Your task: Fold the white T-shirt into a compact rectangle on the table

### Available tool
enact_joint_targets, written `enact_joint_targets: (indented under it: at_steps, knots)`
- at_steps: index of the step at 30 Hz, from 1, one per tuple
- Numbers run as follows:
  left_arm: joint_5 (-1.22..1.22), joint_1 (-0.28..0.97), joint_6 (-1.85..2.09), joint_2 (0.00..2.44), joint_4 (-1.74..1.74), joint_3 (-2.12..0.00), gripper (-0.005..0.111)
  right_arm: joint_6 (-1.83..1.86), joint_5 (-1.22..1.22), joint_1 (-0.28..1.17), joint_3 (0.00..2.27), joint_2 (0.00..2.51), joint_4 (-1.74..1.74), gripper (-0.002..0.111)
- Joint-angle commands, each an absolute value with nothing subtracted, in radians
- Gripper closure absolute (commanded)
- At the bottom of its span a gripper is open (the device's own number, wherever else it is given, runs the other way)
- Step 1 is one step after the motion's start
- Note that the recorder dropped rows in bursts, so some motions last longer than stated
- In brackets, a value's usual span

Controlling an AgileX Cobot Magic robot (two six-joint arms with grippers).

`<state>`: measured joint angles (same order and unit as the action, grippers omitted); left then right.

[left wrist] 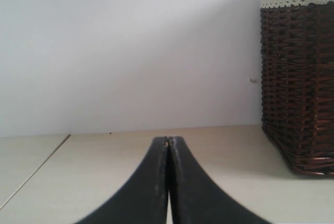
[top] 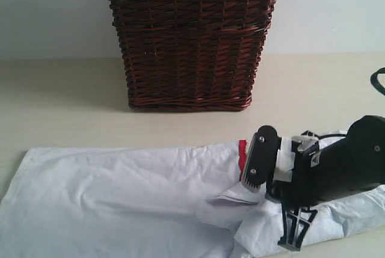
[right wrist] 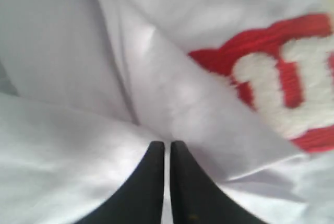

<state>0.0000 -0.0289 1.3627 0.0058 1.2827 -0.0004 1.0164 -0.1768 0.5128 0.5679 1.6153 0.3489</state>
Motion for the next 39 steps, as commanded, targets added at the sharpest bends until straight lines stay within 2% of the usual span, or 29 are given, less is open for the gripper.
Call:
enact_joint_targets:
  at_steps: [1,3,5,7,10,13,19,31,39]
  knots:
    - [0.0,-0.031,1.357,0.0,1.29,0.0,0.107,1.022,-0.108,0.509,0.565,1.504,0.341,0.092]
    - [0.0,-0.031,1.357,0.0,1.29,0.0,0.107,1.008,-0.119,0.509,0.565,1.463,0.341,0.085]
    - [0.0,-0.031,1.357,0.0,1.29,0.0,0.107,0.897,-0.171,0.509,0.565,1.451,0.341,0.084]
    - [0.0,-0.031,1.357,0.0,1.29,0.0,0.107,0.841,-0.211,0.506,0.565,1.48,0.332,0.091]
    - [0.0,-0.031,1.357,0.0,1.29,0.0,0.107,0.829,-0.252,0.424,0.565,1.529,0.33,0.108]
    - [0.0,-0.031,1.357,0.0,1.29,0.0,0.107,0.717,-0.353,0.321,0.565,1.539,0.209,0.108]
    - [0.0,-0.031,1.357,0.0,1.29,0.0,0.107,0.705,-0.378,0.249,0.565,1.58,0.121,0.108]
    - [0.0,-0.031,1.357,0.0,1.29,0.0,0.107,0.634,-0.612,0.241,0.565,1.639,-0.057,0.108]
    - [0.0,-0.031,1.357,0.0,1.29,0.0,0.107,0.458,-0.587,0.241,0.565,1.623,-0.242,0.108]
